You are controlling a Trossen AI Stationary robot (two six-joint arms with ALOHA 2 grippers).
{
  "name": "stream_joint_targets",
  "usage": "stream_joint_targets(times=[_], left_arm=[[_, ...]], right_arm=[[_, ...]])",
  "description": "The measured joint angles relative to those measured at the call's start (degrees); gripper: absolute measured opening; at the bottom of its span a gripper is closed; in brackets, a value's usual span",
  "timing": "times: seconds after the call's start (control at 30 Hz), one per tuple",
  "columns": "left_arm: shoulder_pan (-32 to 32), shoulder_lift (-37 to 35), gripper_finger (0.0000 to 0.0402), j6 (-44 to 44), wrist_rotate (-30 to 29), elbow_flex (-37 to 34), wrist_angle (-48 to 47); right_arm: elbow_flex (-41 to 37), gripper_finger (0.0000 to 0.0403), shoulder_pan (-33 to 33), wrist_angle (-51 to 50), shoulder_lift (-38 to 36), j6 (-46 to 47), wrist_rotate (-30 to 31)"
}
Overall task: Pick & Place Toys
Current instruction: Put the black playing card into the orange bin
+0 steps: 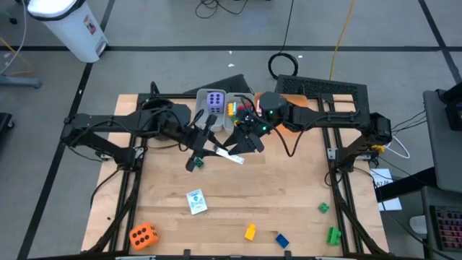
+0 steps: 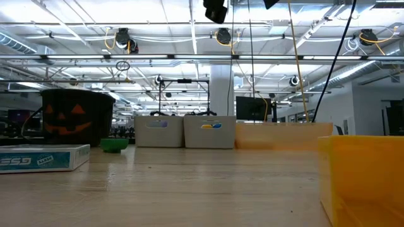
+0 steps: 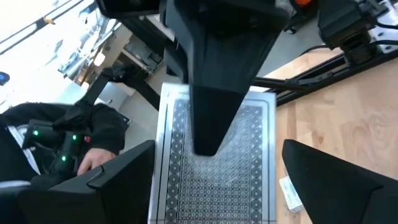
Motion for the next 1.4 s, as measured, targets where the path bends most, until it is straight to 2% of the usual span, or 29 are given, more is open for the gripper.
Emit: stream_joint_targets(times=[0.27, 0.47, 0.57, 0.67, 0.83, 0.93, 1.1, 1.4], left_arm=[[0.7, -1.32, 0.0087, -1.87, 0.81, 0.0, 0.39], [3.72, -4.37, 0.0087, -4.94, 0.35, 0.0, -0.21], [6.36, -6.5, 0.0087, -8.91, 0.38, 0.0, -2.41], [8.99, -7.33, 0.0087, -13.84, 0.33, 0.02, -5.32], [12.73, -7.12, 0.0087, -22.78, 6.3, 0.02, -8.54], [13.7, -5.57, 0.0087, -26.07, 7.75, 0.09, -8.52], [15.25, -3.46, 0.0087, -28.37, 7.73, 0.02, -7.17], [17.99, -2.57, 0.0087, -30.46, 8.03, 0.02, -5.61]], right_arm=[[0.0, 0.034, -3.87, 6.06, 0.02, 6.26, -5.06], [0.0, 0.034, -6.23, 7.98, -1.72, 6.21, -4.9], [0.0, 0.034, -6.82, 7.75, -3.06, 3.17, -0.69], [-0.02, 0.0339, -6.49, 7.43, -4.56, -1.74, 7.1], [0.0, 0.0339, -4.44, 3.54, -7.14, -12.44, 21.98], [0.0, 0.0339, -3.25, -1.0, -7.82, -16.52, 27.49], [-0.04, 0.0338, -0.4, -6.85, -7.78, -19.61, 32.0], [-0.04, 0.0338, 3.26, -8.69, -7.79, -24.25, 40.02]])
